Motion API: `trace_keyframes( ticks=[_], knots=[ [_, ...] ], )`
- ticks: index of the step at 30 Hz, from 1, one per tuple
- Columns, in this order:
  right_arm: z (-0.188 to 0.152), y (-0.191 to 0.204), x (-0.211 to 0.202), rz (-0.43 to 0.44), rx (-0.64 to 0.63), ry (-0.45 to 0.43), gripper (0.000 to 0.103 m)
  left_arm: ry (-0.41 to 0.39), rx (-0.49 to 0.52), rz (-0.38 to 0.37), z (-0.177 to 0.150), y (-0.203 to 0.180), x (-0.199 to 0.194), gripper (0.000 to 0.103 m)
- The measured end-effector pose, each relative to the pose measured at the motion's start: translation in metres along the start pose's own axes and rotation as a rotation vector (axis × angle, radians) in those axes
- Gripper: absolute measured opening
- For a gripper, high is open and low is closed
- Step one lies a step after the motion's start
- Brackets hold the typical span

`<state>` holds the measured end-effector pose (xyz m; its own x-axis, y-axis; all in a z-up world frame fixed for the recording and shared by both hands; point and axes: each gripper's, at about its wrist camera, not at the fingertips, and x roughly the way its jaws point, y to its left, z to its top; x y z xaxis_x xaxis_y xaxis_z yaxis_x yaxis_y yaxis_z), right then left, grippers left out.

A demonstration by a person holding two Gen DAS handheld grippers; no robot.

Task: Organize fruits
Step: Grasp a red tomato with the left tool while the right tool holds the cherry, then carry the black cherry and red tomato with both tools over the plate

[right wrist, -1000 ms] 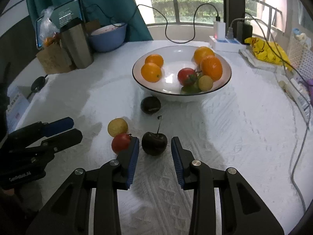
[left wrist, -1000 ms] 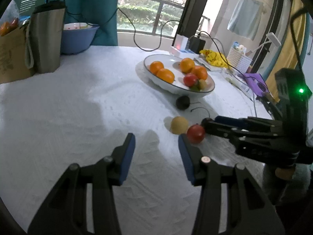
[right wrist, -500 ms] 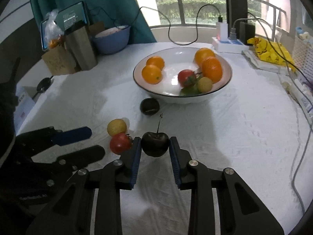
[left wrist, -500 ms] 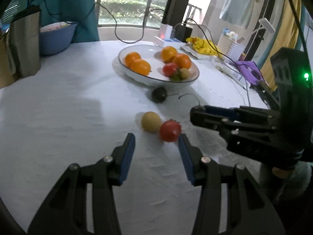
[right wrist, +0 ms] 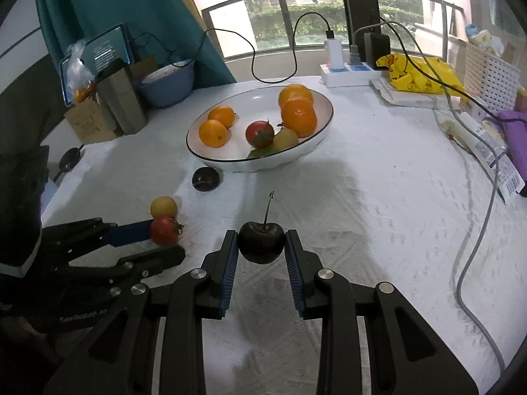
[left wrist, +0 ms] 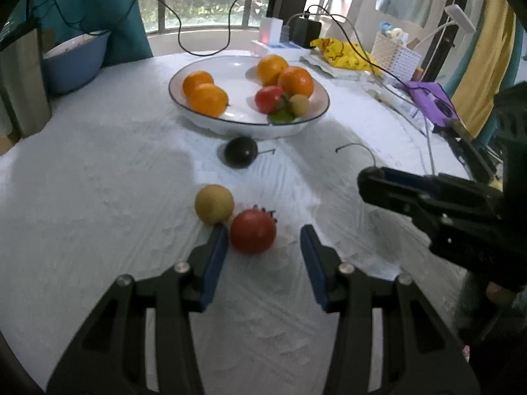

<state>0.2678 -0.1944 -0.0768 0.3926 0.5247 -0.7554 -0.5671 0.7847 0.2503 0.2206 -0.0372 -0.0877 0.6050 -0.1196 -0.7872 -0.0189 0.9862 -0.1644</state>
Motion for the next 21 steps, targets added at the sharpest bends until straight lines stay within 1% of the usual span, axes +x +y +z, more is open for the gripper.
trace_keyframes(
  ticks=[4, 7, 11, 14, 16, 21],
  knots=[
    [0.0006, -0.0045, -0.001, 0.008, 0.008, -0.006, 0.031, -0.002, 0.009, 0.047, 0.0047, -0.0036, 0.0054, 0.047],
    [0.0015, -0.0076, -0.0013, 0.015, 0.012, -0.011, 0.031, -0.001, 0.037, 0.079, 0.0058, -0.0083, 0.0089, 0.047],
    [0.0026, -0.0103, -0.0015, 0.019, 0.017, -0.014, 0.031, -0.004, 0.046, 0.088, 0.0047, -0.0088, 0.0084, 0.047],
    [0.0024, -0.0108, -0.0016, 0.02, 0.021, -0.017, 0.031, -0.006, 0.056, 0.096, 0.0039, -0.0092, 0.0077, 0.041],
    [0.0025, -0.011, -0.0017, 0.02, 0.02, -0.017, 0.031, -0.007, 0.055, 0.09, 0.0037, -0.008, 0.0065, 0.029],
    [0.0027, -0.0105, -0.0019, 0.016, 0.018, -0.019, 0.031, -0.01, 0.055, 0.067, 0.0023, -0.0087, 0.0041, 0.029]
  ],
)
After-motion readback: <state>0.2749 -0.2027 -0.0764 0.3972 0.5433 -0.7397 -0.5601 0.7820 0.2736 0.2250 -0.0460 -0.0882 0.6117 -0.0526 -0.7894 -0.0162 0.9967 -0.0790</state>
